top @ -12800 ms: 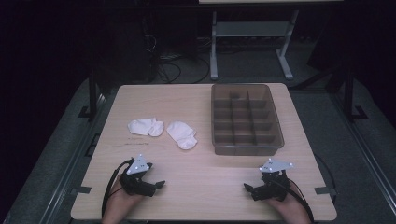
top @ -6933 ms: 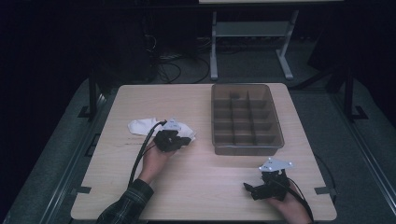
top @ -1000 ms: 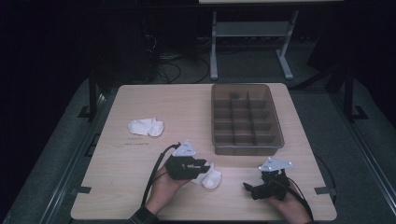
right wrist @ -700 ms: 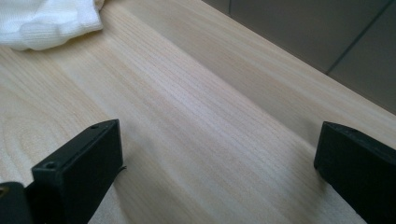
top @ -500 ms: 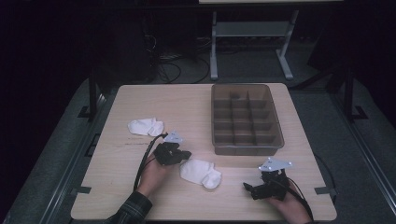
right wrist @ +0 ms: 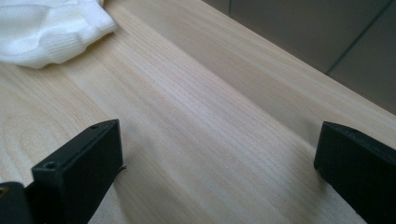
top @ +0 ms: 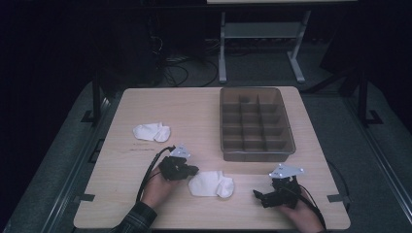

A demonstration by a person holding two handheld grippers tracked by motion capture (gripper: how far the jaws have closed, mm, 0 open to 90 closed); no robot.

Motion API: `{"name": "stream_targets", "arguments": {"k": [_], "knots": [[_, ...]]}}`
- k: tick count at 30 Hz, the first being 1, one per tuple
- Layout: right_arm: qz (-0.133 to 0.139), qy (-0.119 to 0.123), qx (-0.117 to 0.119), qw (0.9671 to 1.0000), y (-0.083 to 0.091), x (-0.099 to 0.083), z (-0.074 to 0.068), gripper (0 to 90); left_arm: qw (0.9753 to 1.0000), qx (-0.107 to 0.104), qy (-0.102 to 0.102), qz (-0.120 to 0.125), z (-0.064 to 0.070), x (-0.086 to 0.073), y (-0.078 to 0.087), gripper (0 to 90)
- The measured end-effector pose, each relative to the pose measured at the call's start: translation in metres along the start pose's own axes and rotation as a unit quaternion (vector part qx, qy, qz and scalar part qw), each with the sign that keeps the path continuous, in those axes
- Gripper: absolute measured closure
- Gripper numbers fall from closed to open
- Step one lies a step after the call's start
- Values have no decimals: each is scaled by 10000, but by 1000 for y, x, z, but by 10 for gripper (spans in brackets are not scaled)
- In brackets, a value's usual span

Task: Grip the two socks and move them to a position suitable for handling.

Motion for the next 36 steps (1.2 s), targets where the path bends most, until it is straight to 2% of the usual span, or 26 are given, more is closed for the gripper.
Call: {"name": "stream_targets", "arguments": {"k": [4, 5, 9, 12, 15, 16, 17, 22, 32, 36], "knots": [[2, 2, 0, 10000, 0, 0, 0, 8, 9999, -29, -120, 13, 7, 1, 0, 865], [0, 4, 0, 10000, 0, 0, 0, 8, 9999, -60, -83, 52, 9, 2, 0, 865], [0, 3, 0, 10000, 0, 0, 0, 8, 9998, -152, -139, 39, 17, 4, -3, 865], [0, 2, 0, 10000, 0, 0, 0, 8, 9998, -108, -162, 42, 17, 4, -1, 832], [3, 6, -2, 10000, 0, 0, 0, 8, 9999, -41, -99, 96, 12, 2, 6, 780], [4, 7, -2, 10000, 0, 0, 0, 8, 9999, -50, -33, 150, 10, 2, 8, 726], [4, 7, -2, 10000, 0, 0, 0, 8, 9998, -14, 17, 182, 7, 1, 11, 726], [1, 2, 0, 10000, 0, 0, 0, 8, 9990, 179, 252, 321, -8, -5, 29, 548], [1, 3, 1, 10000, 0, 0, 0, 8, 9961, 516, 576, 414, -40, -29, 55, 410], [4, 13, -1, 10000, 0, 0, 0, 8, 9952, 594, 638, 433, -46, -35, 60, 380]]}}
Point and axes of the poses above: each handheld gripper's, and its own axes: y roughly backward along the jaws, x roughly out of its top, z roughly to its right, the point moved 9 cm from there along -y, roughly forward along the jaws, and after that the axes turned 12 degrees about -z, right-handed, at the moved point
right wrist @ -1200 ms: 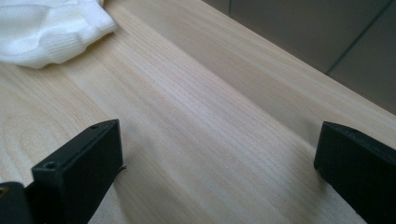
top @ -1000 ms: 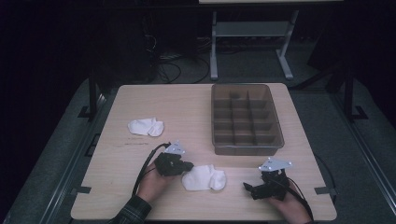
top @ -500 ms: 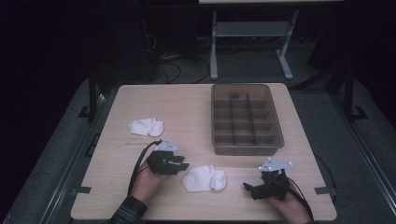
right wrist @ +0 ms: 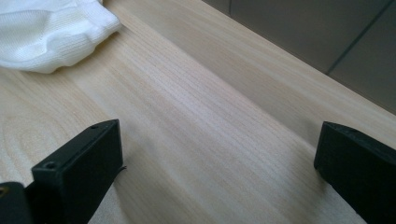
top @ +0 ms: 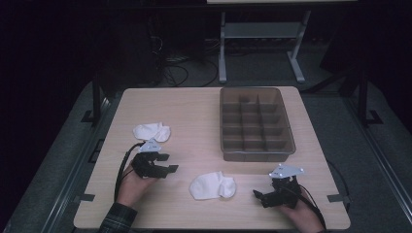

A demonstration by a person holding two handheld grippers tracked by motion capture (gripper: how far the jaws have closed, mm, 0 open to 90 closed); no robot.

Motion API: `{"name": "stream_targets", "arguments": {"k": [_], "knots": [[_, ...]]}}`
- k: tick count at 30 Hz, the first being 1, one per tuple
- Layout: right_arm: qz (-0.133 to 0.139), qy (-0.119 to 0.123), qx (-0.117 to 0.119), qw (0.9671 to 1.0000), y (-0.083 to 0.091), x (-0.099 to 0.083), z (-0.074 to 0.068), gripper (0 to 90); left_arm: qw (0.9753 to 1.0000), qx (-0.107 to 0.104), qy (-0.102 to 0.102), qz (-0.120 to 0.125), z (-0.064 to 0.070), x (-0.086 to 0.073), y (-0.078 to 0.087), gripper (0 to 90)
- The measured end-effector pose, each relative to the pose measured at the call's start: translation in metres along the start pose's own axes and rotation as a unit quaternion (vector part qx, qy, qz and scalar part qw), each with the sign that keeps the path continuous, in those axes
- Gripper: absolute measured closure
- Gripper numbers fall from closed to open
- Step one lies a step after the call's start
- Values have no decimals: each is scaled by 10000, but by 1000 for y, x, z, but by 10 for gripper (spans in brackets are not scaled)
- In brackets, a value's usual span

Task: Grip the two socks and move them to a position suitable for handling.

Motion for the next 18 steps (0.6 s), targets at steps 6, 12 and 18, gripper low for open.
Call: {"name": "stream_targets", "arguments": {"k": [6, 12, 18], "knots": [[0, 1, -1, 10000, 0, 0, 0, 8, 9998, 142, 122, 19, -15, -8, 9, 331], [-2, -13, 1, 10000, 0, 0, 0, 8, 9992, 310, 245, 37, -32, -13, 18, 267], [-5, -17, -2, 10000, 0, 0, 0, 8, 9986, 410, 329, 40, -47, -14, 25, 224]]}}
Point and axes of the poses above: each handheld gripper's, and its own axes: y roughly backward along the jaws, x roughly out of its top, z roughly to its right, the point moved 9 cm from there along -y, roughly forward along the jaws, and after that the axes turned 12 degrees about -z, right-handed, at the moved point
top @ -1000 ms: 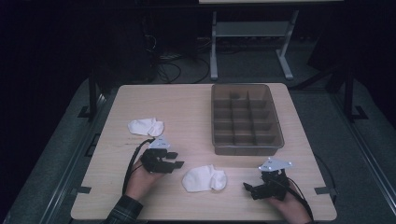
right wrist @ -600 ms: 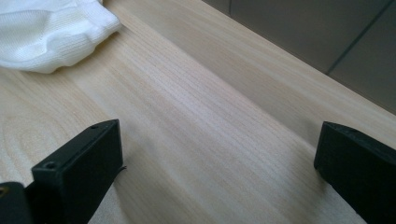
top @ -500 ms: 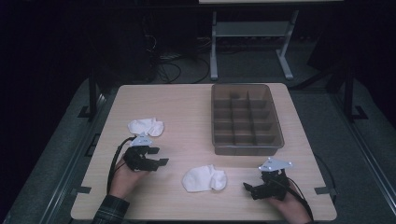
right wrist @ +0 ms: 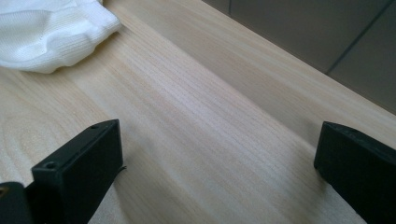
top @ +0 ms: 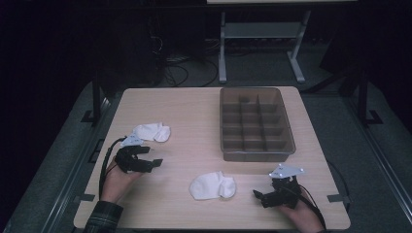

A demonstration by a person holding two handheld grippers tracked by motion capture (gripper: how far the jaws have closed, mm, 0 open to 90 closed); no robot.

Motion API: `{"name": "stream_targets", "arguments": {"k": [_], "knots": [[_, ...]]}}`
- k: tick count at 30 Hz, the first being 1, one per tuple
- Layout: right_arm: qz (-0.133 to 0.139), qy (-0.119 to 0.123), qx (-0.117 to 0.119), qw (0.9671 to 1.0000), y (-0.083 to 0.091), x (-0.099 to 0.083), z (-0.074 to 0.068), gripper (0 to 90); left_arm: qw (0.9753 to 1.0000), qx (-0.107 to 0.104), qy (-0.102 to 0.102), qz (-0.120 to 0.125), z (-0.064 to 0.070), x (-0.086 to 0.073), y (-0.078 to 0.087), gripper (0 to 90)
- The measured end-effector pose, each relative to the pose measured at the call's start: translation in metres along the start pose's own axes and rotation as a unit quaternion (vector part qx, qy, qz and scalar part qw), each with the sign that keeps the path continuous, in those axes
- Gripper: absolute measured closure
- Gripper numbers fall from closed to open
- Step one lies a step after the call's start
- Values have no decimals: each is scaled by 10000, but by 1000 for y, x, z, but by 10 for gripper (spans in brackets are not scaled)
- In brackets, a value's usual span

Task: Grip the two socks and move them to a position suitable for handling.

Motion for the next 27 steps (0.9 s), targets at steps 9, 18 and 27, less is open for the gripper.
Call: {"name": "stream_targets", "arguments": {"k": [9, 18, 27], "knots": [[2, 3, 5, 10000, 0, 0, 0, 8, 9999, 71, 89, -71, -13, -5, -2, 179], [4, 5, 7, 10000, 0, 0, 0, 8, 9995, 185, 195, -135, -31, -4, 2, 176], [1, 10, 4, 10000, 0, 0, 0, 8, 9990, 296, 280, -169, -49, 3, 11, 177]]}}
Point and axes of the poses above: each handheld gripper's, and its own axes: y roughly backward along the jaws, x roughly out of its top, z roughly to its right, the point moved 9 cm from there along -y, roughly forward along the jaws, and after that the axes turned 12 degrees about -z, right-handed, at the moved point
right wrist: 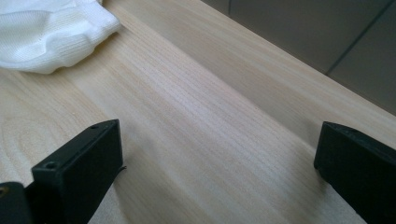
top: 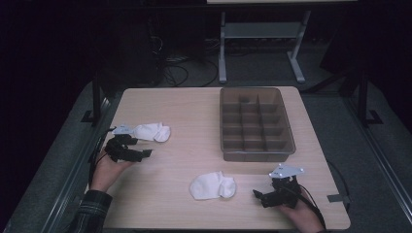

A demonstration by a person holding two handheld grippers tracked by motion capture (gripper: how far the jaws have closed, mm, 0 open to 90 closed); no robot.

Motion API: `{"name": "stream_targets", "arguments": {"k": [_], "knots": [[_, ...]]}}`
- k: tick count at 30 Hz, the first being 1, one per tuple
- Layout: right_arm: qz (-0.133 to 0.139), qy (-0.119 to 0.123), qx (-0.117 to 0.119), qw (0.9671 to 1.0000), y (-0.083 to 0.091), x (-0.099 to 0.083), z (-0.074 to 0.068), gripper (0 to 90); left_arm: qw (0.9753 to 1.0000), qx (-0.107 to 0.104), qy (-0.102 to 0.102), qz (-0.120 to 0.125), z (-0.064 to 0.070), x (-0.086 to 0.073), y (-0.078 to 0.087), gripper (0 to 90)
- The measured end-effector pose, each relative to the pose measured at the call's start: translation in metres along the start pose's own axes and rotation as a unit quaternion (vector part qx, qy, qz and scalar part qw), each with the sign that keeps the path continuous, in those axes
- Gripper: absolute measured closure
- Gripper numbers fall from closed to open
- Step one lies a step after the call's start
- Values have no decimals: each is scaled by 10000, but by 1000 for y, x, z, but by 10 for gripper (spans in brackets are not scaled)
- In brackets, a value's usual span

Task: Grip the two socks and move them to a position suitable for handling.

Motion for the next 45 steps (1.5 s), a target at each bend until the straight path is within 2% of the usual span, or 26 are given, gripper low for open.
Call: {"name": "stream_targets", "arguments": {"k": [22, 25, 26, 31, 32, 37, 39, 41, 45], "knots": [[2, 1, -1, 10000, 0, 0, 0, 8, 9996, 148, 221, -107, -33, 15, 4, 191], [2, -11, -4, 10000, 0, 0, 0, 8, 9995, 214, 186, -150, -38, 18, 6, 191], [7, -7, -5, 10000, 0, 0, 0, 8, 9995, 223, 202, -93, -40, 20, 6, 195], [10, 0, -9, 10000, 0, 0, 0, 8, 9991, 305, 262, -117, -51, 26, 7, 201], [10, 0, -9, 10000, 0, 0, 0, 8, 9991, 312, 291, -62, -53, 28, 7, 201], [18, 11, -20, 10000, 0, 1, 1, 8, 9986, 325, 380, -146, -66, 33, 4, 211], [17, 3, -16, 10000, 0, 1, 1, 8, 9985, 321, 425, -88, -71, 35, 2, 217], [15, 4, -17, 10000, 0, 1, 1, 8, 9982, 370, 430, -198, -76, 34, -2, 218], [16, -2, -15, 10000, 0, 1, 1, 8, 9974, 408, 547, -235, -88, 37, -7, 218]]}}
Point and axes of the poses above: each handheld gripper's, and its own axes: y roughly backward along the jaws, x roughly out of its top, z roughly to its right, the point moved 9 cm from there along -y, roughly forward along the jaws, and after that the axes turned 12 degrees about -z, right-handed, at the moved point
